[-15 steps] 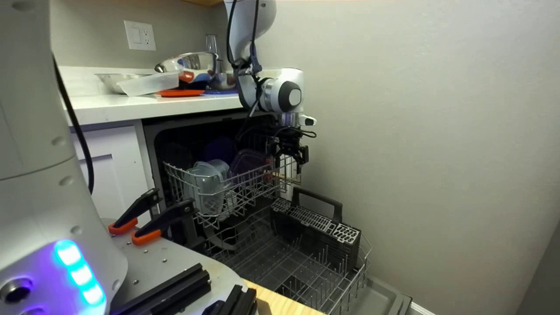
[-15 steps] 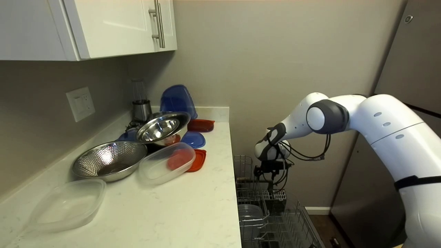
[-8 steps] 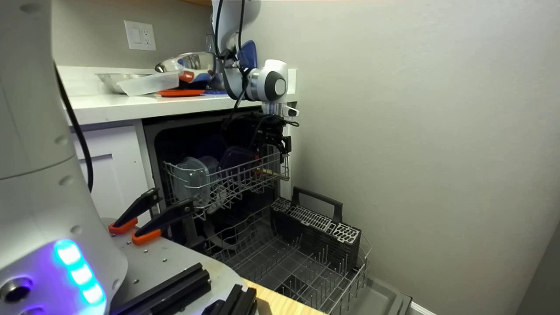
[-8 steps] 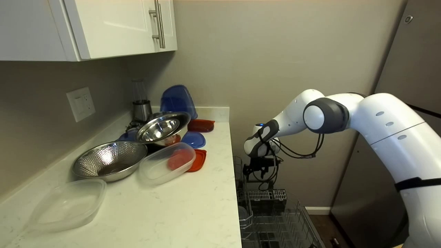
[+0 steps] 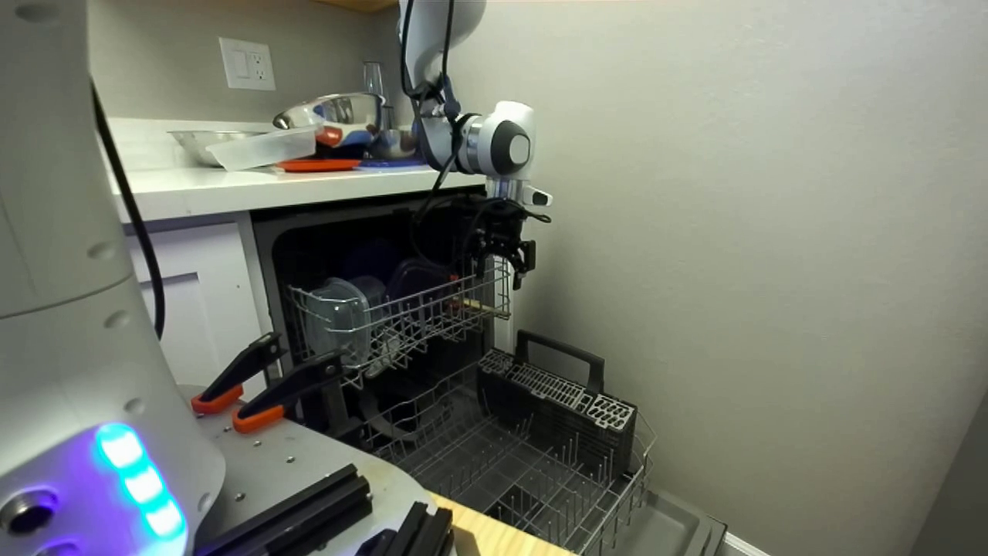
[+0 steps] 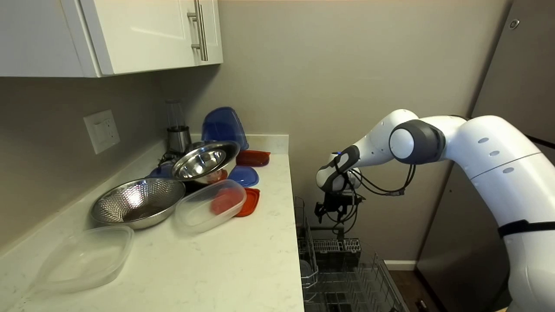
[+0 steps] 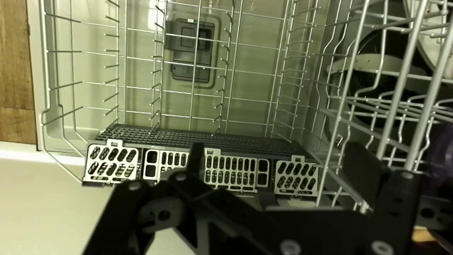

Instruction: Push the rack in the dishwasher backwards.

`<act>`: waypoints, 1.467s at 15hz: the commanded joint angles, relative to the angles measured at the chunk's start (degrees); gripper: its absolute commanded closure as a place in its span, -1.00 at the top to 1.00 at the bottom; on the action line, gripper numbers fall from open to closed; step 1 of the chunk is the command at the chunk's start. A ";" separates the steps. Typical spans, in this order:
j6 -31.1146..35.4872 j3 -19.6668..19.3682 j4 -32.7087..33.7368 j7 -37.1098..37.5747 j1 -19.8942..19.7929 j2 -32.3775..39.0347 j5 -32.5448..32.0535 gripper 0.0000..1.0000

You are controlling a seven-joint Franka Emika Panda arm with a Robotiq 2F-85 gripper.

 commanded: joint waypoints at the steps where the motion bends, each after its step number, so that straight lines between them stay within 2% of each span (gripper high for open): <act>1: -1.68 0.37 -0.23 0.30 -1.42 -0.69 0.55 1.00; 7: -2.10 0.24 2.45 1.18 0.10 2.05 -0.38 1.00; 16: -6.95 4.82 10.75 2.63 4.28 5.25 1.03 1.00; 22: -7.39 4.89 12.01 2.55 2.85 6.08 2.57 1.00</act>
